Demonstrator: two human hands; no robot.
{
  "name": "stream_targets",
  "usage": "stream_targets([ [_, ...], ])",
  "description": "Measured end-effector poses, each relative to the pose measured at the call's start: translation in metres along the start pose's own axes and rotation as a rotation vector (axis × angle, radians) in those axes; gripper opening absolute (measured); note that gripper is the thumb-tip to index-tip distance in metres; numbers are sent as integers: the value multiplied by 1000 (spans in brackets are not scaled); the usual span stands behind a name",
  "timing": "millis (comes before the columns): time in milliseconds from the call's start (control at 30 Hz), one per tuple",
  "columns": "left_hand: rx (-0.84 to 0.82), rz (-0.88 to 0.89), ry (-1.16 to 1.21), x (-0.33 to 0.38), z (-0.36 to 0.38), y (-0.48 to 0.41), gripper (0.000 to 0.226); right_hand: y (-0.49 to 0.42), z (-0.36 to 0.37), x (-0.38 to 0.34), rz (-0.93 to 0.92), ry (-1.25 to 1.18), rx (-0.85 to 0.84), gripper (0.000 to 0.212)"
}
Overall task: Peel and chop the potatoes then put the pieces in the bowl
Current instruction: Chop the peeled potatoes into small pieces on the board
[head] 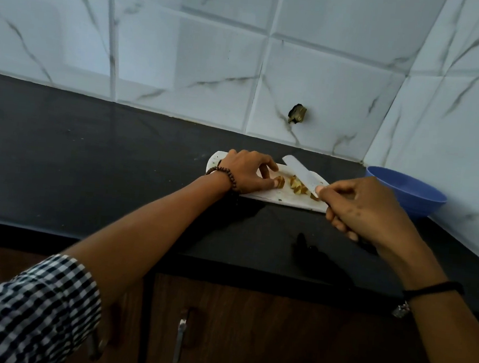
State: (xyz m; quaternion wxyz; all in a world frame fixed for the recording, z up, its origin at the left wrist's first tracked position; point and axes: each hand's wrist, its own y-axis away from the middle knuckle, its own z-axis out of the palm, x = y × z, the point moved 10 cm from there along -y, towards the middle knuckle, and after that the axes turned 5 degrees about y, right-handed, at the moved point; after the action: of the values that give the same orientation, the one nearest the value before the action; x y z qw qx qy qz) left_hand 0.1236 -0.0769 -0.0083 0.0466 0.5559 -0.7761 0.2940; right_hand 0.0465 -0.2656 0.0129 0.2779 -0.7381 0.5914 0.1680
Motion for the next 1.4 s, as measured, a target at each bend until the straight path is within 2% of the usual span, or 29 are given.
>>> stream_targets([
  [133, -6, 65, -20, 9, 1, 2, 42, -5, 6, 7, 25, -105, 41, 21],
  [333, 61, 129, 130, 14, -5, 1, 21, -10, 21, 22, 55, -234, 109, 25],
  [533, 90, 47, 323, 4, -8, 1, 17, -14, 22, 26, 42, -246, 140, 26],
  [700, -21, -30, 498, -4, 5, -1, 19, -20, 27, 15, 11, -224, 131, 18],
  [867, -67, -72, 622, -7, 9, -1, 19, -41, 22, 4, -28, -210, 213, 14],
  [1033, -74, -112, 638, -11, 8, -1, 14, -62, 29, 2, -29, -179, 251, 15],
  [1167, -107, -120, 539, -15, 13, -3, 8, -68, 36, -3, -41, -187, 224, 15],
  [1400, -83, -145, 467, -19, 11, -3, 18, -72, 44, -9, -46, -159, 211, 14],
])
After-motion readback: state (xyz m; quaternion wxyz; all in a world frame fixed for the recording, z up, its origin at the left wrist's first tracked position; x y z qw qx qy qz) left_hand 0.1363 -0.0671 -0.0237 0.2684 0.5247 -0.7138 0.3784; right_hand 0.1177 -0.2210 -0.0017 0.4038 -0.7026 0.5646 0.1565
